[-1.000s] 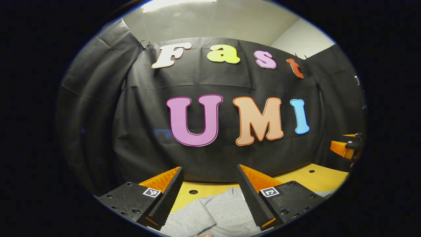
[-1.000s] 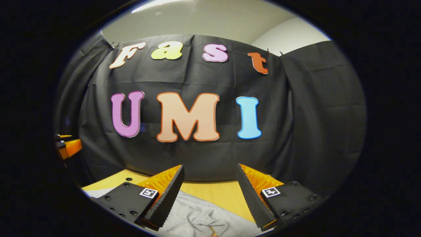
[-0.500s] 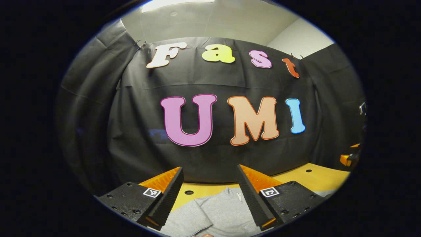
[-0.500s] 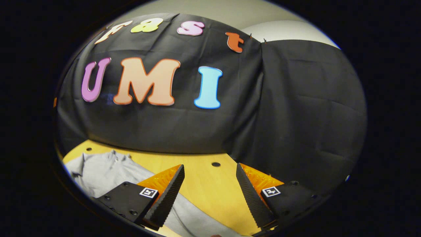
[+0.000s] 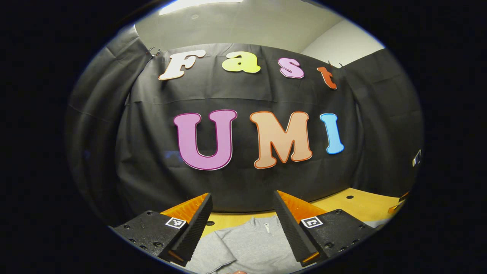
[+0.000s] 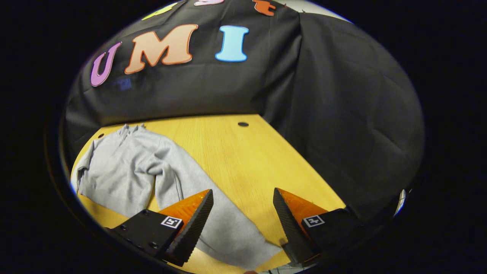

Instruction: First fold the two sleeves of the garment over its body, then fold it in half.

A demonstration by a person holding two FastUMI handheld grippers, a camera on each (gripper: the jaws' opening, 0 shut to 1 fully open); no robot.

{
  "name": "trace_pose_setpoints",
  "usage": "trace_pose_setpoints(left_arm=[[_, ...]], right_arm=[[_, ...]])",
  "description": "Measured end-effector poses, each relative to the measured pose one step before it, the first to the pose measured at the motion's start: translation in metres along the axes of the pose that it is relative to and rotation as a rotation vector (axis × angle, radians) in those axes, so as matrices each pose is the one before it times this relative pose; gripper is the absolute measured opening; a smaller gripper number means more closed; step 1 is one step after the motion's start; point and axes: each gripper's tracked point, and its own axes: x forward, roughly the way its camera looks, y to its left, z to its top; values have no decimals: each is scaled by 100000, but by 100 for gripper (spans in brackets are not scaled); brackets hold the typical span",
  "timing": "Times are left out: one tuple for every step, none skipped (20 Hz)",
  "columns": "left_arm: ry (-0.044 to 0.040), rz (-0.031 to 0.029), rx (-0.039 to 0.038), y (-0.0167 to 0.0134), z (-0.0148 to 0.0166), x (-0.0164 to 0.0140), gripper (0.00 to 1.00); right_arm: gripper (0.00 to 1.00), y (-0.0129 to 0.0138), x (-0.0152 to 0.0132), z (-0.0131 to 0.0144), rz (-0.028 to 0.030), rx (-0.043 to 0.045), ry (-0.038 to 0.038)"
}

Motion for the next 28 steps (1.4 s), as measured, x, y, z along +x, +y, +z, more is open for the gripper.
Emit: trace_pose_setpoints(left_arm=[[361, -643, 146, -589, -32, 72, 93], [349, -602, -55, -617, -106, 70, 93], [140, -630, -237, -496, -92, 22, 93], [153, -641, -242, -598, -44, 43, 93], [362, -688, -109, -627, -68, 123, 93], [369, -575, -7, -626, -103, 80, 93], [272, -504, 79, -619, -73, 33, 93], [335, -384, 200, -551, -112, 117, 93], [539, -417, 137, -502, -176, 78, 93], [880, -307, 82, -613, -222, 83, 93], [661, -215, -185, -512, -134, 161, 93], [445, -202, -303, -599, -90, 154, 93], [314, -78, -160, -656, -113, 128, 93], [-36, -73, -9, -630, 44, 103, 93], [-194, -3, -42, -565, 113, 254, 93], [253, -18, 7, -582, -98, 226, 93], [626, 211, 37, -604, -304, 184, 93], [449, 346, -115, -519, -203, 129, 94], [509, 561, -213, -329, -137, 48, 94], [577, 614, -155, -219, -37, -48, 93], [-224, 651, -190, -104, -45, -90, 93], [-371, 293, -31, 8, 26, -39, 93], [-26, 415, 562, 147, -21, 67, 93], [91, 385, 823, 310, -56, 96, 94], [14, -47, 742, 345, 51, 155, 93], [249, -63, 1047, 423, -69, 171, 93], [120, 930, 1434, 829, -35, 27, 93], [-546, 656, 615, 816, 161, -50, 94]], right_arm=[[100, -180, -68, -1533, 551, -510, 3441], [99, -244, -47, -1340, 660, -605, 3514], [99, -147, 46, -1090, 815, -687, 3039], [99, -221, -3, -990, 658, -862, 2856], [99, -150, 118, -940, 510, -749, 2718], [99, -97, 23, -793, 931, -288, 2402], [99, 66, 93, -841, 1211, -126, 2529], [99, 29, 61, -887, 1620, -410, 2509], [99, 320, 53, -937, 2635, -364, 3120], [99, 464, 187, -948, 3859, -803, 3159], [99, 256, 218, -1016, 1955, -1511, 3353], [99, 51, 286, -484, 1279, -2318, 1847], [99, 28, 32, 189, 1151, -1123, 81], [96, 254, 186, -107, 983, -626, 762], [91, 157, -15, 54, 1137, -1098, 544], [83, 136, 317, 128, 1442, -1773, 480], [65, 343, -30, 201, 2180, -1034, 590], [47, 69, 216, 344, 1267, -1230, -376], [28, 8, 422, 78, 1132, 1904, 867], [10, -69, -198, 156, -10, 1399, 265], [10, -14, 50, 227, -199, 4300, 529], [3, 46, 73, 77, 127, 4543, 344], [4, 136, 141, 274, 453, 5022, -248], [4, 402, -46, 252, 1516, 5777, 268], [4, 462, 7, 470, 1846, 6650, -387], [4, 564, 122, 619, 1740, 7156, -1460], [4, 922, -5, 779, 2661, 7009, -827], [4, 814, 60, 443, 1887, 5073, -576]])
